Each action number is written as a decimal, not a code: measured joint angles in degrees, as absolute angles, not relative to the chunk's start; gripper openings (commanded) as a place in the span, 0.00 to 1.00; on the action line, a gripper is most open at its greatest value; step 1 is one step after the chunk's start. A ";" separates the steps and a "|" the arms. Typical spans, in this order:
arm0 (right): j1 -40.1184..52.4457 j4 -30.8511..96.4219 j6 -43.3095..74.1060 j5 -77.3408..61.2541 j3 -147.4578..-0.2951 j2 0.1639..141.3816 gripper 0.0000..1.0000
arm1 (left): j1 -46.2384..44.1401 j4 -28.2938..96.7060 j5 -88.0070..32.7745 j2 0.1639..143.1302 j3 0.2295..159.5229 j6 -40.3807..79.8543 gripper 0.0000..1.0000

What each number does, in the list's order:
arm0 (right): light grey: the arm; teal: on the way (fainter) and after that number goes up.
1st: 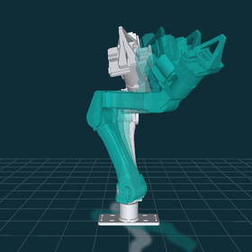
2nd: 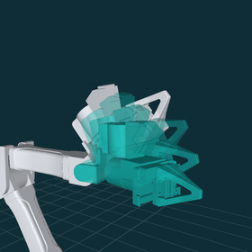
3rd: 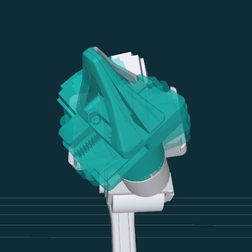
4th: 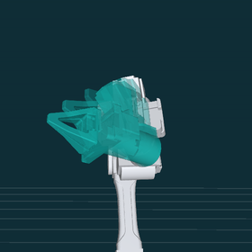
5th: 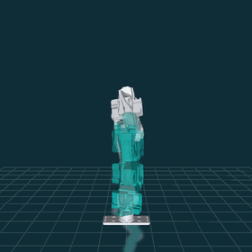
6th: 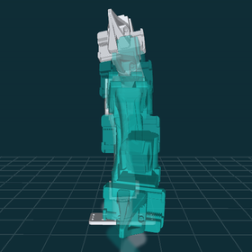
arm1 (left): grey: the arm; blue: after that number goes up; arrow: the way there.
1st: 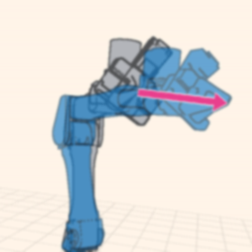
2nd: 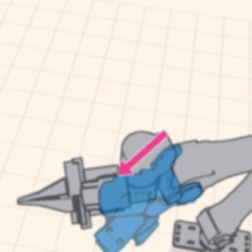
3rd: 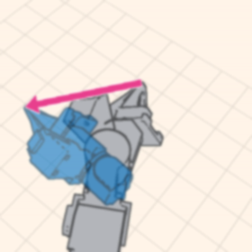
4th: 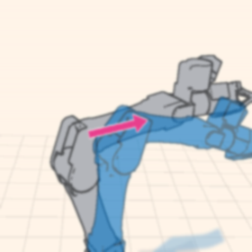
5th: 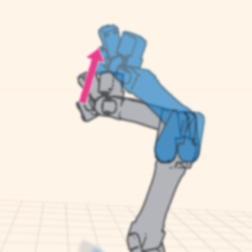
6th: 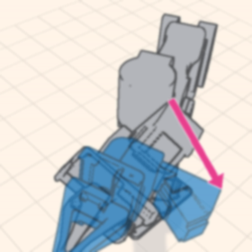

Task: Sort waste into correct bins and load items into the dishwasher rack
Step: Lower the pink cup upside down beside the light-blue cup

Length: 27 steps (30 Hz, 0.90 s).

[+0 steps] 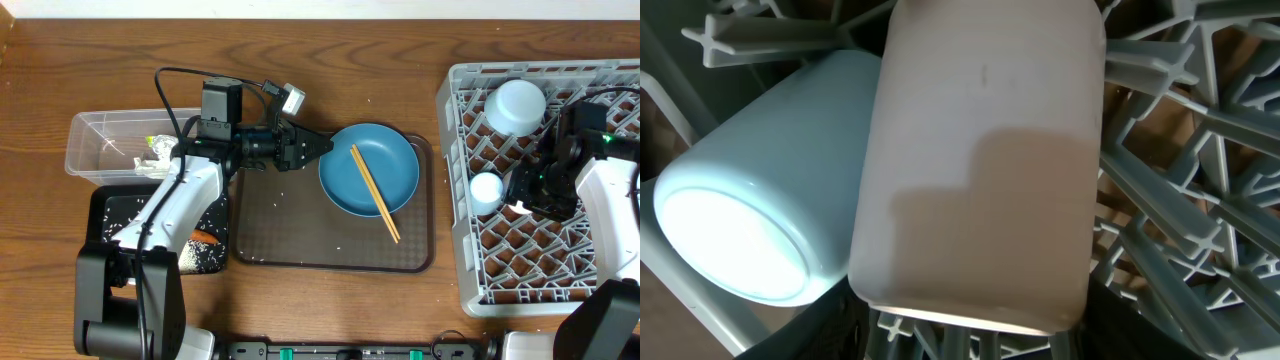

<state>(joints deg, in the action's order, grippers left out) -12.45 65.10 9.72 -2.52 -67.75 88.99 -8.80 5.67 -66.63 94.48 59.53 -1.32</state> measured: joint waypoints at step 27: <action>-12.43 62.50 8.05 -1.08 -75.29 89.17 0.77 | -8.80 5.76 -66.63 94.48 59.53 -1.32 0.36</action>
